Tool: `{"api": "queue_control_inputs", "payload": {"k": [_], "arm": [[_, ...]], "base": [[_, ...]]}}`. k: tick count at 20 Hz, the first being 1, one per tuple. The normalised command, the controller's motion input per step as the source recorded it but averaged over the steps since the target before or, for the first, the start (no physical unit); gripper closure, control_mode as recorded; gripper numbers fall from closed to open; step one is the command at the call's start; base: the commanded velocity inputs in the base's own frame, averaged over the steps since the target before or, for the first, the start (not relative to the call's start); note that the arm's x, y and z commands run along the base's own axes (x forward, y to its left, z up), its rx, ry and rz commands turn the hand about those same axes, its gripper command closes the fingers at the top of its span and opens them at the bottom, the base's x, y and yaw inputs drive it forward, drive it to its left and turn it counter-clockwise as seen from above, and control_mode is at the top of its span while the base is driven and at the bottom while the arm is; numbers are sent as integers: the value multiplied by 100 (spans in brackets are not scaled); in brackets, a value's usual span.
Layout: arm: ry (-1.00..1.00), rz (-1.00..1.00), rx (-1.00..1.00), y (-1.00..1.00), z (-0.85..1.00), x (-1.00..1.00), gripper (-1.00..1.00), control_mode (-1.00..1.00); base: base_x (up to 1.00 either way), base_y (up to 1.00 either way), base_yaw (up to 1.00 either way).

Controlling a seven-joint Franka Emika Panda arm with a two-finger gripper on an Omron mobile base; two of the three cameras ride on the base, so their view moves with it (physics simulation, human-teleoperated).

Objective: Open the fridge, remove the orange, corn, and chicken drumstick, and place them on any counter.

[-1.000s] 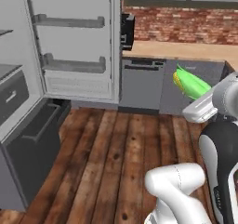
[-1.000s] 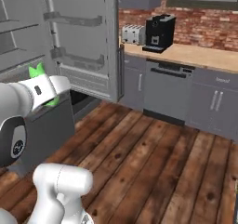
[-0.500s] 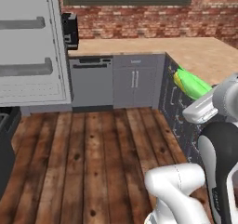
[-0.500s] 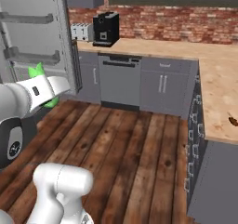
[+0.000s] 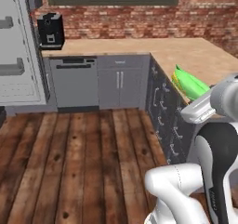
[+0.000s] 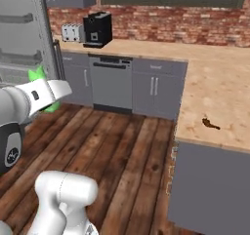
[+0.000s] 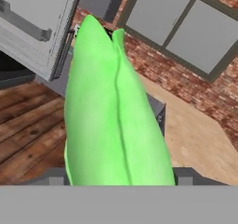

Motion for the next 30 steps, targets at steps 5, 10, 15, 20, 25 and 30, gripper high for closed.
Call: {"api": "queue_control_inputs", "payload": {"k": [5, 10, 15, 20, 25, 30], "arm": [[0, 0, 0, 0, 0, 0, 100, 100], [0, 0, 0, 0, 0, 0, 100, 100], [0, 0, 0, 0, 0, 0, 100, 100], [0, 0, 0, 0, 0, 0, 100, 100], [0, 0, 0, 0, 0, 0, 100, 100], [0, 0, 0, 0, 0, 0, 100, 100]], "base": [[17, -100, 1], [78, -100, 0], [86, -100, 0], [64, -100, 0], [2, -92, -1], [5, -6, -4]]}}
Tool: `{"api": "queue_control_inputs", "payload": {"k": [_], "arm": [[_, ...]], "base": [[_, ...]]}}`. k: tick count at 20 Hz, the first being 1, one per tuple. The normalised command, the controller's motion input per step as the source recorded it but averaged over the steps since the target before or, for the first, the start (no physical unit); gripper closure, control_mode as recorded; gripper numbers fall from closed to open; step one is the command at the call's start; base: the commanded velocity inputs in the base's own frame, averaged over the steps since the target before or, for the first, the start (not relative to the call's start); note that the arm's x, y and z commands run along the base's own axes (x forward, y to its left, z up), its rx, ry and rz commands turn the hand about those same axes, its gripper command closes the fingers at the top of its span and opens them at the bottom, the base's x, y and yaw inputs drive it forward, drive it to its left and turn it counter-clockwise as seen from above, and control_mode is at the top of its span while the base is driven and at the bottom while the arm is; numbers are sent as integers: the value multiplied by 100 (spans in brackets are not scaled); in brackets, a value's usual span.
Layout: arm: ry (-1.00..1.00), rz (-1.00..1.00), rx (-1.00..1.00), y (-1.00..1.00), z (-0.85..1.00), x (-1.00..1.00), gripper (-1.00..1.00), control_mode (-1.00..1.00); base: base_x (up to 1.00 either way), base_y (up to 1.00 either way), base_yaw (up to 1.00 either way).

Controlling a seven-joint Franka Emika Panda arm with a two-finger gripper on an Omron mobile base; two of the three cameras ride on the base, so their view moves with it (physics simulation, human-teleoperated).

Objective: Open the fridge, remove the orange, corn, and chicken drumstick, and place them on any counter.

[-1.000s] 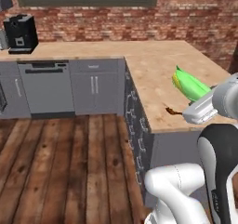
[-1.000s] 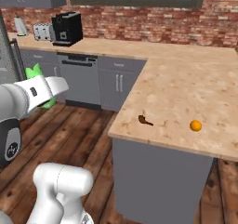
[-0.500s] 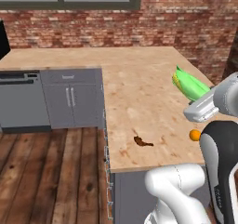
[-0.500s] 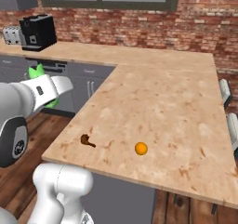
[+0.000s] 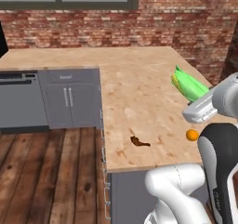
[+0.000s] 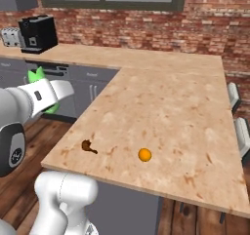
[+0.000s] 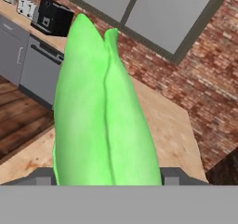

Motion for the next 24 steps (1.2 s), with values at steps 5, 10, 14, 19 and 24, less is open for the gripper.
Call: {"api": "queue_control_inputs", "payload": {"k": [5, 10, 14, 19, 24], "arm": [[0, 0, 0, 0, 0, 0, 100, 100], [0, 0, 0, 0, 0, 0, 100, 100], [33, -14, 0, -17, -31, 48, 100, -100], [31, -14, 0, -7, -79, 77, 100, -100], [26, -3, 0, -20, -98, 93, 100, -100]], "base": [[12, 0, -3], [8, -2, -5], [0, 0, 0], [0, 0, 0], [0, 0, 0]]}}
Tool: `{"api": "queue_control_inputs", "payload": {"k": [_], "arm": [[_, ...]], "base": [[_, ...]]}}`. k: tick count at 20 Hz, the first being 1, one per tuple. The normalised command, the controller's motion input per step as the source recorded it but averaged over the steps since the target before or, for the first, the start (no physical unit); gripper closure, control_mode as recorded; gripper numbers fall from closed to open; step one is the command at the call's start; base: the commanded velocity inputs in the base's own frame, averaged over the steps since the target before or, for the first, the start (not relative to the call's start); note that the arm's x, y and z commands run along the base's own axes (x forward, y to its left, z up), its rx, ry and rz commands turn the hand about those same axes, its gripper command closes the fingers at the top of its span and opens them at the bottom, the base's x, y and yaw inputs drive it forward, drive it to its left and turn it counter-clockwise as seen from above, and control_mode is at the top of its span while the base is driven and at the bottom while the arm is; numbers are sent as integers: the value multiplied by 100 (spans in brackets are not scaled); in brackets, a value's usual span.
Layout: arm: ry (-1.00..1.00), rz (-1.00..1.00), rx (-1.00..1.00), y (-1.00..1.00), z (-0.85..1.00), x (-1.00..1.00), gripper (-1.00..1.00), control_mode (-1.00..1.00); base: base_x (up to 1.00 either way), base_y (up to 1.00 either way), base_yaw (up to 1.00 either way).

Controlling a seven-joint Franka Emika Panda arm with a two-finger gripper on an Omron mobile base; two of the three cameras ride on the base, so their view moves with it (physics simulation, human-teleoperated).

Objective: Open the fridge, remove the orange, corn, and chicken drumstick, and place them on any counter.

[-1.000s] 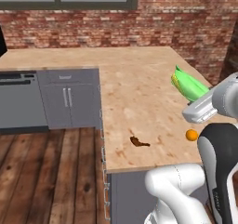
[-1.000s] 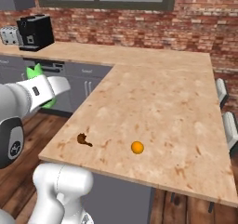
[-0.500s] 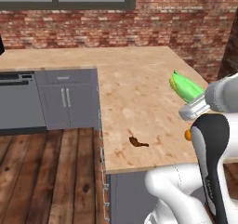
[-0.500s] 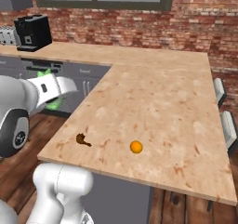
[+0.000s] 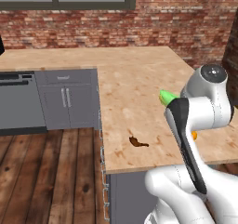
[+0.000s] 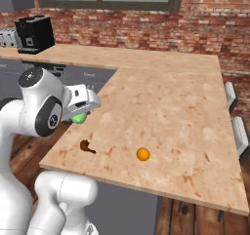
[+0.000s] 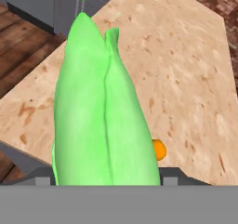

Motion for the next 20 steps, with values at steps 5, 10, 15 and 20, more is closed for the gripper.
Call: {"api": "queue_control_inputs", "payload": {"k": [5, 10, 15, 20], "arm": [[25, 0, 1, -29, -98, 99, 100, -100], [23, 0, 6, -40, -94, 100, 100, -100], [21, 0, 10, -37, -75, 100, 100, -100], [21, 0, 7, -25, -59, 100, 100, -100]], "base": [[0, 0, 0], [0, 0, 0], [0, 0, 0], [0, 0, 0]]}}
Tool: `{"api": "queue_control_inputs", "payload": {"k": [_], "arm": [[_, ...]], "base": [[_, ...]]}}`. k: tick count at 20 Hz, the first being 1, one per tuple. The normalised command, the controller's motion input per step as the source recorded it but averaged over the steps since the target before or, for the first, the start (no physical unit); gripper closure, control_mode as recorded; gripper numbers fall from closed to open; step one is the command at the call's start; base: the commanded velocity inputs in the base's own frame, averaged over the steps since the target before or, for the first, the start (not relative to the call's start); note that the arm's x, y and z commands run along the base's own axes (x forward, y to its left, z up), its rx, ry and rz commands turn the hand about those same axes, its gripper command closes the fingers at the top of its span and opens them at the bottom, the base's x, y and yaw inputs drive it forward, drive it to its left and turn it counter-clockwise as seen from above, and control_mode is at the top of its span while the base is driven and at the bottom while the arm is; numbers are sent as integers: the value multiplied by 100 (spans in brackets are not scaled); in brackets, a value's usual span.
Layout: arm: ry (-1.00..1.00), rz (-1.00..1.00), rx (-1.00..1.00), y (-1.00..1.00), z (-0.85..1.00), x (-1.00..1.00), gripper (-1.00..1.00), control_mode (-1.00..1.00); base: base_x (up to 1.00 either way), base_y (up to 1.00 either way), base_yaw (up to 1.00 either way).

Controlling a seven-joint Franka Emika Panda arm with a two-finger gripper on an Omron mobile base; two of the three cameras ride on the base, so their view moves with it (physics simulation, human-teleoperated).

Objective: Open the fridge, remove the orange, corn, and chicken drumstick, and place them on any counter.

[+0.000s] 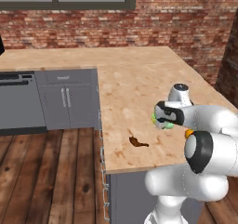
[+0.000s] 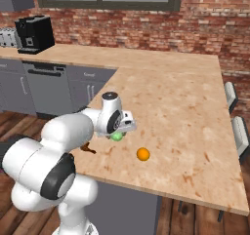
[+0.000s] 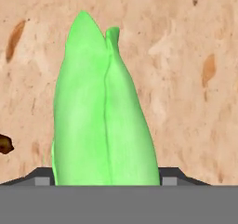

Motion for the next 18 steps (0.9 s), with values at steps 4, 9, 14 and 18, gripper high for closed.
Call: {"api": "queue_control_inputs", "payload": {"k": [4, 9, 14, 18], "arm": [[20, 0, 0, -4, -55, 86, 100, -100], [5, 0, 0, -1, -72, 47, 100, -100], [0, 2, 0, -13, -96, 1, 100, -100], [-14, 5, 0, -11, -86, -28, 100, -100]], "base": [[0, 0, 0], [0, 0, 0], [0, 0, 0], [0, 0, 0]]}}
